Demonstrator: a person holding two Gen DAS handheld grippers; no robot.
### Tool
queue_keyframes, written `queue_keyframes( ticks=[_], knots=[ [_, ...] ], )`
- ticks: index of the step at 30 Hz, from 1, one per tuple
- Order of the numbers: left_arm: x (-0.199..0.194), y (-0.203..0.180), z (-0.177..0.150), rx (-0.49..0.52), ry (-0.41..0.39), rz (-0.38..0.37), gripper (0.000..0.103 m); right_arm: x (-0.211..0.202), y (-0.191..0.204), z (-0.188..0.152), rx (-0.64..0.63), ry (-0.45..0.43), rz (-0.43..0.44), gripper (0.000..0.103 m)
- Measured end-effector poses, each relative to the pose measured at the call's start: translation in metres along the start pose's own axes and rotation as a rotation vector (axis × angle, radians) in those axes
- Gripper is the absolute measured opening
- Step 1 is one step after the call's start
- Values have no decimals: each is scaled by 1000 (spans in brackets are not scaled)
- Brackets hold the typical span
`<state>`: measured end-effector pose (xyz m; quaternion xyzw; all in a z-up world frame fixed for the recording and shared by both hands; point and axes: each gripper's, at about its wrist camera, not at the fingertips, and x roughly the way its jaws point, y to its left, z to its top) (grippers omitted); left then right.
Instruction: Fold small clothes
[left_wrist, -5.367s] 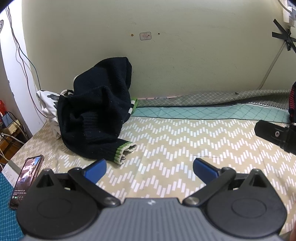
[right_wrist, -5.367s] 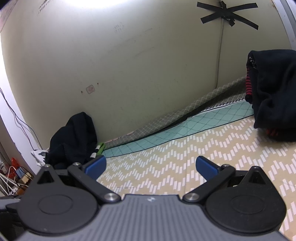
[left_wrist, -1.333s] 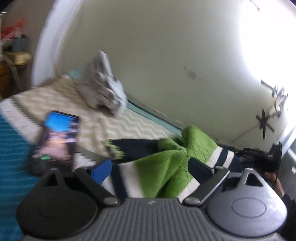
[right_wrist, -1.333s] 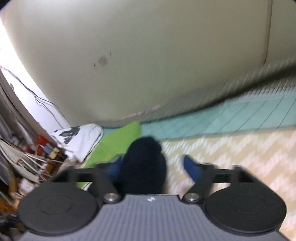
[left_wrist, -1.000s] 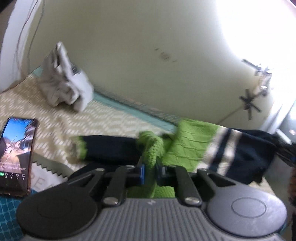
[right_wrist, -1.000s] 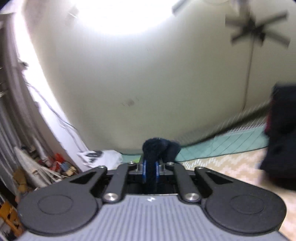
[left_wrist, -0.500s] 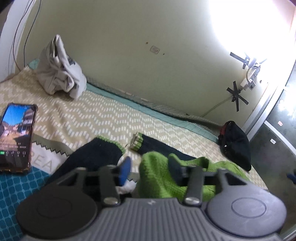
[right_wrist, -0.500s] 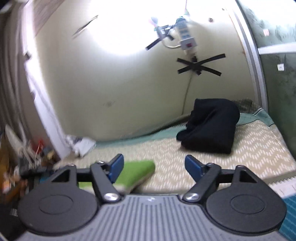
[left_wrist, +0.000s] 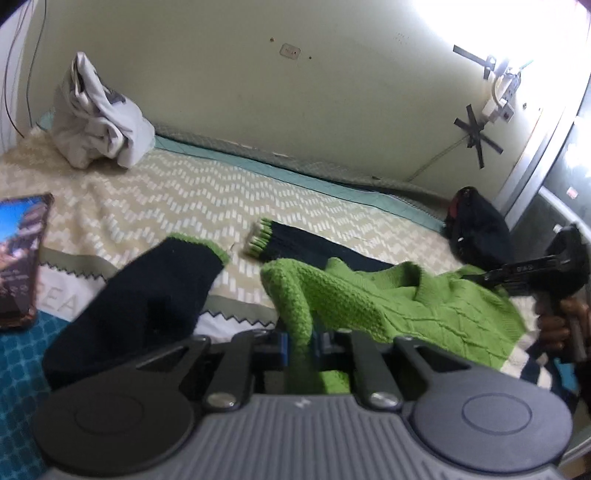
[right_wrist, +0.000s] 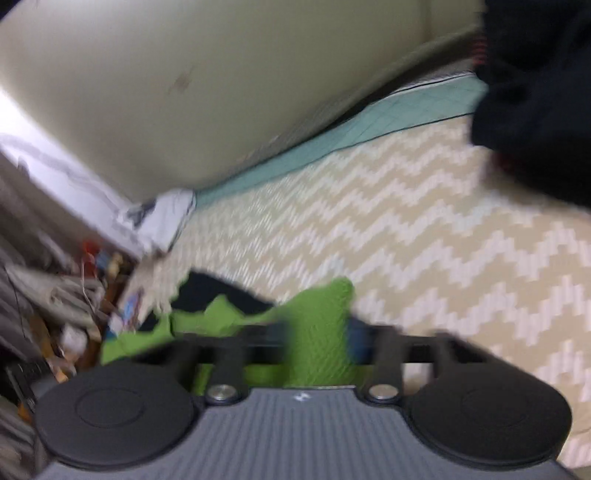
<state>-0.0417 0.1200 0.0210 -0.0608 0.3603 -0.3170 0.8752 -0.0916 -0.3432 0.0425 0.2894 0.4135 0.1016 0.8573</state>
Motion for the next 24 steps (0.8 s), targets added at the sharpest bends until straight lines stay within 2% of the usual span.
queue_keyframes(
  ticks=[1,4,10,12,14,16,18,20,21,22,23,24],
  knots=[
    [-6,-2,1,7,-19,7,10,-7,12,-3,-41,-30,-14,13],
    [-39,-7,14,15,-106,-5,9,-50,45,-4,-111,-200,21,10],
    [-123,-36,67,76,-389,-28,9,-162,134,-10,-362,-650,63,9],
    [-133,-55,94,113,-450,-13,9,-183,158,-8,-421,-776,31,9],
    [-128,-73,127,158,-485,28,9,-189,175,8,-451,-860,-15,9],
    [-102,-91,172,186,-499,79,9,-184,179,36,-455,-893,-77,9],
    [-59,-101,217,170,-497,146,15,-160,184,75,-462,-931,-208,10],
    [-15,-103,239,171,-454,248,26,-130,172,118,-421,-901,-364,14],
    [5,-99,239,147,-414,297,26,-118,160,131,-391,-875,-438,23],
    [15,-92,232,112,-382,291,23,-111,145,134,-356,-861,-492,35],
    [19,-83,216,85,-361,241,26,-111,127,129,-327,-852,-494,52],
    [21,-72,195,77,-336,184,27,-116,108,116,-311,-847,-460,54]
  ],
)
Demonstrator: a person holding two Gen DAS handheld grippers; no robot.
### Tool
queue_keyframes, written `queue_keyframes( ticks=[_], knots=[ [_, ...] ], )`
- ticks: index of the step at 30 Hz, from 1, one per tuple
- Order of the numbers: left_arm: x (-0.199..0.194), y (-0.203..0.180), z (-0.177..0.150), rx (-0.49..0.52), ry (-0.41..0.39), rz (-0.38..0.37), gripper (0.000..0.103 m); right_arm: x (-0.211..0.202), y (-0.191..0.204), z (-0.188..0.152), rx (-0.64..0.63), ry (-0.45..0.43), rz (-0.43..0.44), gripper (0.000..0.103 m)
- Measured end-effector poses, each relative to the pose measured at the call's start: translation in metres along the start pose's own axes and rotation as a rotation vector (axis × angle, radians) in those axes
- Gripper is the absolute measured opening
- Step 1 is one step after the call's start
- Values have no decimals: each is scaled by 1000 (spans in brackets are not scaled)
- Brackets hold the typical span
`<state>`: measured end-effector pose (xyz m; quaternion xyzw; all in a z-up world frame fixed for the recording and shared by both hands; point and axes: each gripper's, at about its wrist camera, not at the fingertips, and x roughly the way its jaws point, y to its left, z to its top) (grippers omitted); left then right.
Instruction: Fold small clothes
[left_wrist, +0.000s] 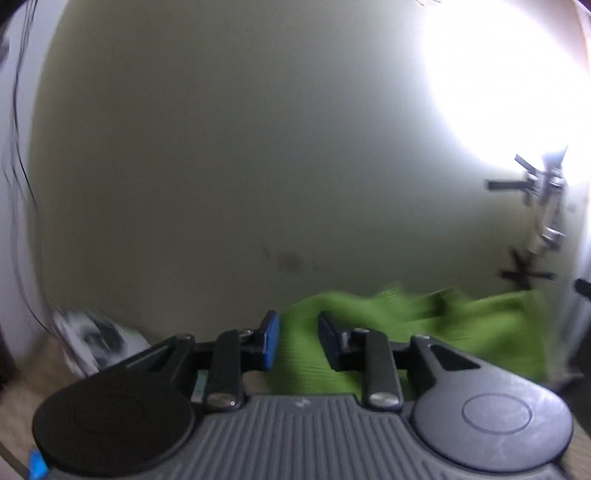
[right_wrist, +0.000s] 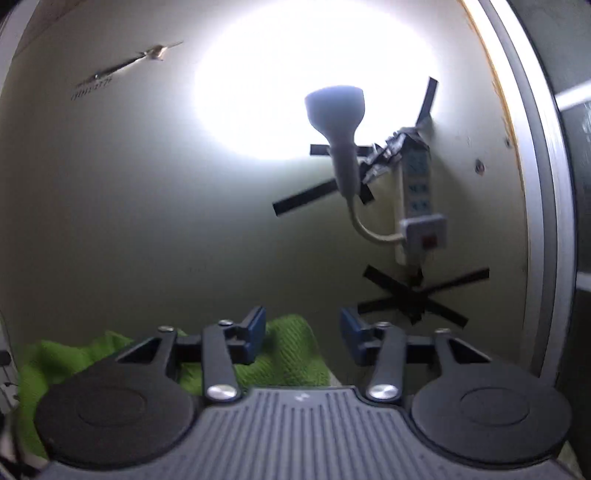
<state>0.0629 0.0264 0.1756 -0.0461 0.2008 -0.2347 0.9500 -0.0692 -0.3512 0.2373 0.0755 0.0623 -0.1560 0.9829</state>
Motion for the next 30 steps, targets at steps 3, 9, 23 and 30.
queue_keyframes(
  ticks=[3,9,23,30],
  knots=[
    [-17,22,-67,-42,104,-81,37,-33,-45,-49,19,87,74,54],
    [-47,46,-174,-141,351,-231,61,-125,-104,-152,61,292,227,73],
    [-25,-2,-199,-199,508,-342,13,-159,-73,-226,-91,519,340,16],
    [-129,52,-120,-230,293,-338,14,-208,-39,-160,12,356,762,17]
  ],
)
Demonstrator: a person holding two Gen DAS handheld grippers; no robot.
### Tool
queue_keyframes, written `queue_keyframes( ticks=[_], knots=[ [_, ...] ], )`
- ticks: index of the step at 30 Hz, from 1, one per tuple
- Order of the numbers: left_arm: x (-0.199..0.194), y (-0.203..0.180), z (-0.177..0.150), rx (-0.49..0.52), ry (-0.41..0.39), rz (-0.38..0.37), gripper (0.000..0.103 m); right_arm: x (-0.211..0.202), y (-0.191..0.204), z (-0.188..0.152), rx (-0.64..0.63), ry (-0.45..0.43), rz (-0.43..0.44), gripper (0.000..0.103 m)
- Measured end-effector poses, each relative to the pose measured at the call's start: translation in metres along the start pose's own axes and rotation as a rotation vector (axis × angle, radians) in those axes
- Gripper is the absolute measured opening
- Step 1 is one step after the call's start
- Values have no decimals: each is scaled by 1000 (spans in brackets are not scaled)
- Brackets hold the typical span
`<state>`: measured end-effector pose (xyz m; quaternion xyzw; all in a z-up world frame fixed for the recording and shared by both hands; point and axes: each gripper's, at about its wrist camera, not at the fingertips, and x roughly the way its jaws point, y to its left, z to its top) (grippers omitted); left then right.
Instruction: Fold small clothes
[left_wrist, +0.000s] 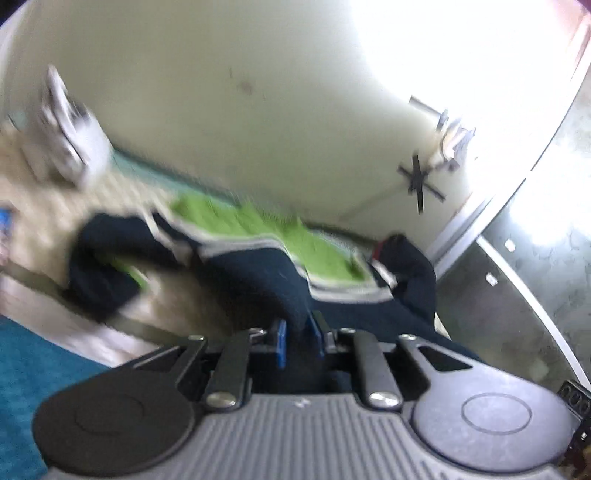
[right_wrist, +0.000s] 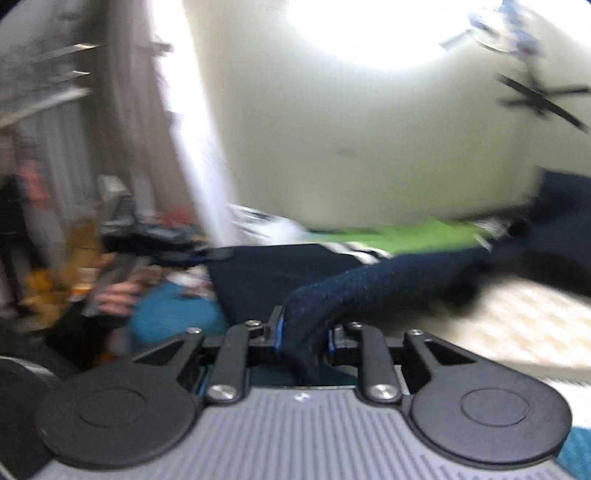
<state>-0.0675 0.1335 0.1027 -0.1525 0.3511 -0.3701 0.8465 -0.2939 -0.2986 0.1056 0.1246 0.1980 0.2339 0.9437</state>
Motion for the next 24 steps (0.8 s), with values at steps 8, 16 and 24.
queue_keyframes(
  ticks=[8,16,24],
  knots=[
    [-30,38,-35,-7,32,236,74,29,-3,-29,5,178,58,59],
    [-27,73,-52,-100,59,239,84,17,-89,-21,272,61,-218,67],
    [-27,65,-92,-42,107,157,102,7,-74,-43,282,104,19,89]
  ],
)
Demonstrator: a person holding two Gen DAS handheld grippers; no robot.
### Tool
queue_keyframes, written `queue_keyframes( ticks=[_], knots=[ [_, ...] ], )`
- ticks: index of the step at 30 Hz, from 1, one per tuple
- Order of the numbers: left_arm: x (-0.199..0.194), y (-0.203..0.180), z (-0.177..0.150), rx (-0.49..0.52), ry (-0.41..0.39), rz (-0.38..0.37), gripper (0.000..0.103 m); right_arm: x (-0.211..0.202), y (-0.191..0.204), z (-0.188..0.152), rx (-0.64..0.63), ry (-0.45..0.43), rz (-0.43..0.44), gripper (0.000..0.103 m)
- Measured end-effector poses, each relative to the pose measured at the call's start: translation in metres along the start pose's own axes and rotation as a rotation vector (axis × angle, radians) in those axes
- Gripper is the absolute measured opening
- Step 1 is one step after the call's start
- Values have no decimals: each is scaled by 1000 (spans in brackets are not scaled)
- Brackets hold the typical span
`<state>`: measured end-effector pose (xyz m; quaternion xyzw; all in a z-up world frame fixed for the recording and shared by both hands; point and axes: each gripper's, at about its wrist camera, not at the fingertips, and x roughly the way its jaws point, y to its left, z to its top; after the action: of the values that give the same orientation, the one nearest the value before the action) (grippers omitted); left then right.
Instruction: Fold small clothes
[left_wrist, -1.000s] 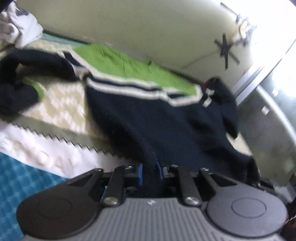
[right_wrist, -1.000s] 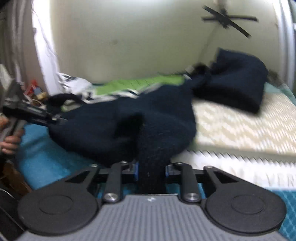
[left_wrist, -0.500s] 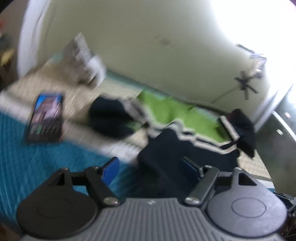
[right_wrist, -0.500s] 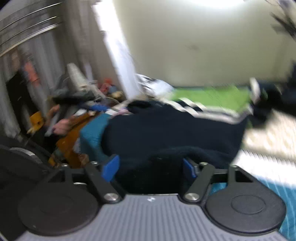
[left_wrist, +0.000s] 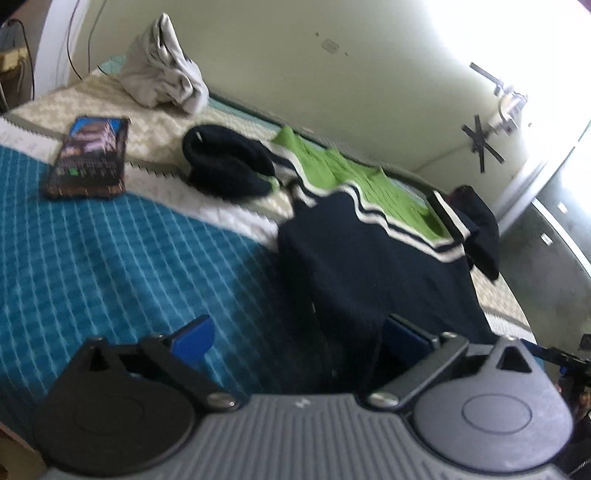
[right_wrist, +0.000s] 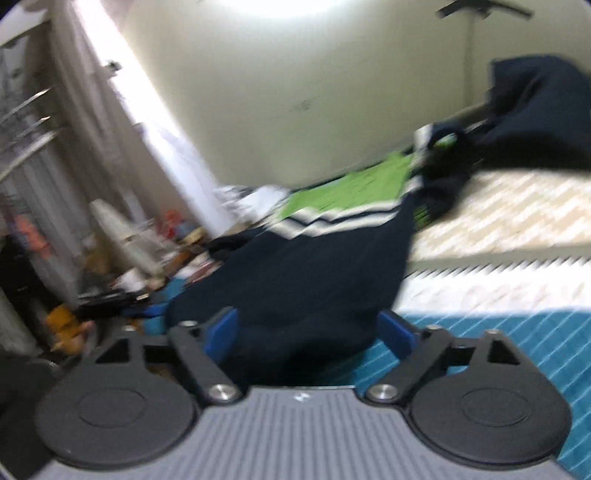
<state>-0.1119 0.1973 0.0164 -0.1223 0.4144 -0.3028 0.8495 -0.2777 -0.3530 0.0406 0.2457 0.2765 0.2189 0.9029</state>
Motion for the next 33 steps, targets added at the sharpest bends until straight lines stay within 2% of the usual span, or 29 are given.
queue_keyframes(
  ticks=[3,4,5,6,7,8,10,12,14,15,16,17,18,19,21,22,26,27,28,29,31,33],
  knots=[
    [11,-4,-9,15,29,-5,95,5,18,-13,-65,69,19,89],
    [15,-7,-11,27,38,-6,86,9,21,-17,-73,89,23,88],
    [15,-13,-12,54,32,0,64,16,21,-20,-70,109,24,78],
    [17,-18,-12,76,51,-19,46,27,22,-24,-64,127,17,57],
    [17,-22,-12,86,80,-50,17,36,21,-28,-58,153,12,42],
    [15,-26,-10,90,98,-68,9,42,22,-29,-62,177,3,15],
    [0,-29,-3,84,97,-92,8,44,26,-29,-87,178,7,14],
    [-27,-28,4,75,65,-132,8,29,32,-25,-101,124,78,14],
    [-48,-28,6,93,50,-118,11,16,39,-23,-108,100,135,17],
    [-54,-28,6,110,52,-87,15,12,42,-24,-121,120,150,24],
    [-59,-27,6,132,57,-51,25,11,43,-26,-138,147,148,27],
    [-63,-25,5,147,55,-3,42,8,44,-29,-161,163,114,44],
    [-67,-20,7,141,41,36,49,6,40,-30,-165,165,68,65],
    [-70,-14,10,124,21,65,53,2,33,-30,-150,150,26,65],
    [-73,-4,19,90,-18,97,53,-12,15,-23,-92,82,-28,65],
    [-73,-1,25,77,-41,117,56,-19,6,-18,-50,40,-49,65],
    [-51,17,65,-9,-87,162,80,-27,-23,0,75,-92,-107,65],
    [-41,21,77,-31,-97,155,83,-24,-27,3,95,-105,-119,65],
    [-32,24,87,-46,-105,158,92,-20,-31,6,109,-111,-125,65],
    [-21,29,96,-61,-109,170,97,-14,-33,8,121,-114,-128,65],
    [7,36,114,-82,-89,197,96,-1,-36,9,130,-107,-123,65],
    [37,42,126,-98,-48,227,89,9,-35,9,124,-100,-122,65]
  ],
)
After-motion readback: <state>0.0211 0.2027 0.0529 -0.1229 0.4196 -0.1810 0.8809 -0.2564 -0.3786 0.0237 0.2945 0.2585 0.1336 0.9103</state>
